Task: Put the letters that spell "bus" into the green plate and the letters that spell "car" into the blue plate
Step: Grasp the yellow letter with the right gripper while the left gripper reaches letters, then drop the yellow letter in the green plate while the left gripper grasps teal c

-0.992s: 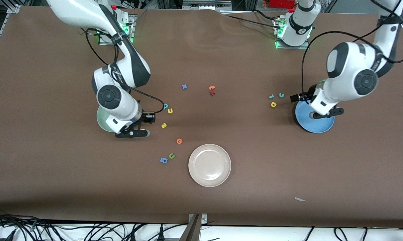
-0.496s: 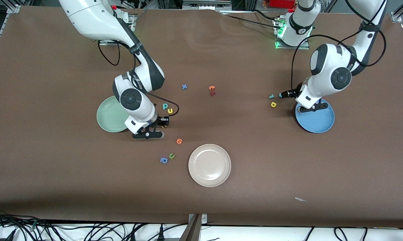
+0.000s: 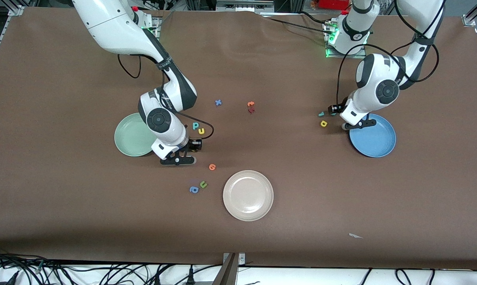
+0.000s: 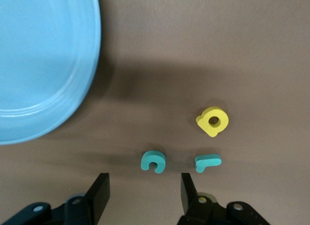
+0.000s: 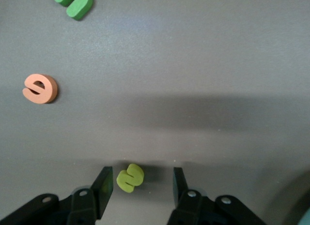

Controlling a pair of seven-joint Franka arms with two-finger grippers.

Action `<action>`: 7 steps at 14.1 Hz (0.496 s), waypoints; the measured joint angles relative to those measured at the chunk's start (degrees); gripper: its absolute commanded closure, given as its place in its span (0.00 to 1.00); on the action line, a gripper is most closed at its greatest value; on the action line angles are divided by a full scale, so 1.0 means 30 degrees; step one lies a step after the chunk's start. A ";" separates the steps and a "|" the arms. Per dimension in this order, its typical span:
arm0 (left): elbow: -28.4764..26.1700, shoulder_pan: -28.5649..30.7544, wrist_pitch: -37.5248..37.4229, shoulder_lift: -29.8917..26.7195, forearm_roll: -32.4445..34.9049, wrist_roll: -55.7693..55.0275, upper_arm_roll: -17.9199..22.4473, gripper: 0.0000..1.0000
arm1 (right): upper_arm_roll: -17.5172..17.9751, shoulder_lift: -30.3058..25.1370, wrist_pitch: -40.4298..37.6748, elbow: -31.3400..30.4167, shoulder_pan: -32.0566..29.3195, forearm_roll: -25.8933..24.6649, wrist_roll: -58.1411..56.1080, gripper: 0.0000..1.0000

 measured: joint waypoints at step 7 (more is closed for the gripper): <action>-0.0907 -0.0010 0.1310 0.0363 0.0002 0.0046 -0.0605 0.36 | 0.0000 0.0454 0.0600 -0.0120 0.0265 0.0000 0.0000 0.42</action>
